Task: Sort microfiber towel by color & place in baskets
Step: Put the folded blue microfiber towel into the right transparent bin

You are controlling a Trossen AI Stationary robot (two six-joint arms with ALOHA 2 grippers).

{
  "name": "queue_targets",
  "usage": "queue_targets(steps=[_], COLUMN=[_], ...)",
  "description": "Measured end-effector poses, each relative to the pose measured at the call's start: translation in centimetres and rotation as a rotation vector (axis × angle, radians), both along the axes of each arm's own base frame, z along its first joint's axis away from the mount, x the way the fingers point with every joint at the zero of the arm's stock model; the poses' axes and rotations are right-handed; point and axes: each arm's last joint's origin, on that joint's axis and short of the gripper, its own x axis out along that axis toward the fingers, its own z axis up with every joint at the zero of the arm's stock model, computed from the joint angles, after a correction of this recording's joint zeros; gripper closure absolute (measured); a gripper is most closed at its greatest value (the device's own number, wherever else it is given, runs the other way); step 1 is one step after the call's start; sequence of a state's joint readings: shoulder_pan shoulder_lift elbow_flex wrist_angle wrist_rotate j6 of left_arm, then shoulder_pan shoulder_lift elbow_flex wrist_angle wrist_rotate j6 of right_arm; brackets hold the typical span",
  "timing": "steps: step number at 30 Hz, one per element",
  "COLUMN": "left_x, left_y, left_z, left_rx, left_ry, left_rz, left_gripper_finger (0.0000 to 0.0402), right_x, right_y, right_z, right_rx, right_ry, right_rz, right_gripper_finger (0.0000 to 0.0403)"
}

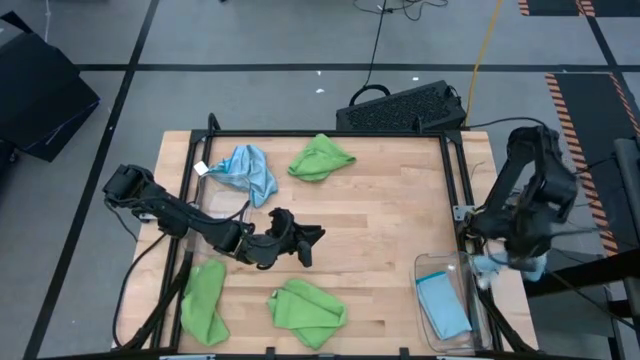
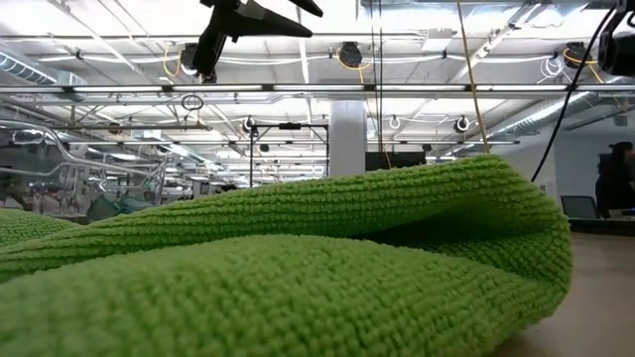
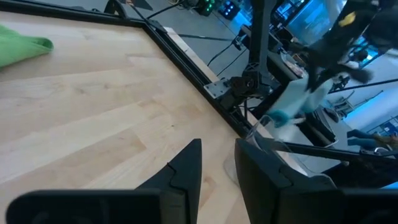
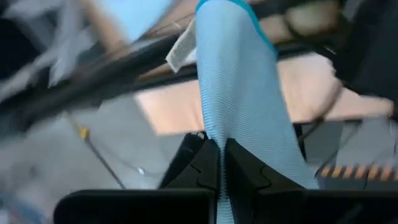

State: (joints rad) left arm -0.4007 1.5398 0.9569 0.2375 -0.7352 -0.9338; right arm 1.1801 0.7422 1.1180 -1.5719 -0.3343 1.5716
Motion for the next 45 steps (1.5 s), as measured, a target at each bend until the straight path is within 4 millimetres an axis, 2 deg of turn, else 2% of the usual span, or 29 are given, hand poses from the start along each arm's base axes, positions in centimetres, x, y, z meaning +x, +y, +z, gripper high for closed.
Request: queue_targets(steps=[4,7,16,27,31,40,45], left_x=[0.0,0.0,0.0,0.1,0.1,0.1,0.1], left_y=[0.0,0.0,0.0,-0.1,0.0,-0.1,-0.2], left_z=[0.0,0.0,0.0,-0.1,-0.1,-0.2,-0.4], left_rx=[0.022,0.048,0.093,0.155,0.155,0.171,0.171], left_ry=[0.008,0.018,0.038,0.075,0.081,0.091,0.116], left_rz=[-0.006,-0.013,-0.032,-0.118,-0.135,-0.175,-0.218], left_gripper_finger=[0.0305,0.0305,0.0305,0.0305,0.0305,0.0305,0.0305], right_x=[0.3,0.7,2.9,4.7,5.8,8.4,9.4], right_y=[0.6,1.2,5.4,7.9,8.5,10.7,11.5], right_z=[-2.2,-3.2,-3.4,-5.5,-7.3,-13.2,-14.9], right_rx=[-0.119,-0.149,0.053,-0.106,-0.130,-0.059,-0.071], right_ry=[0.065,0.047,-0.153,-0.189,-0.202,-0.245,-0.253], right_rz=[-0.135,-0.184,-0.284,-0.391,-0.441,-0.532,-0.576], right_gripper_finger=[0.0397,0.0397,0.0397,0.0397,0.0397,0.0397,0.0397])
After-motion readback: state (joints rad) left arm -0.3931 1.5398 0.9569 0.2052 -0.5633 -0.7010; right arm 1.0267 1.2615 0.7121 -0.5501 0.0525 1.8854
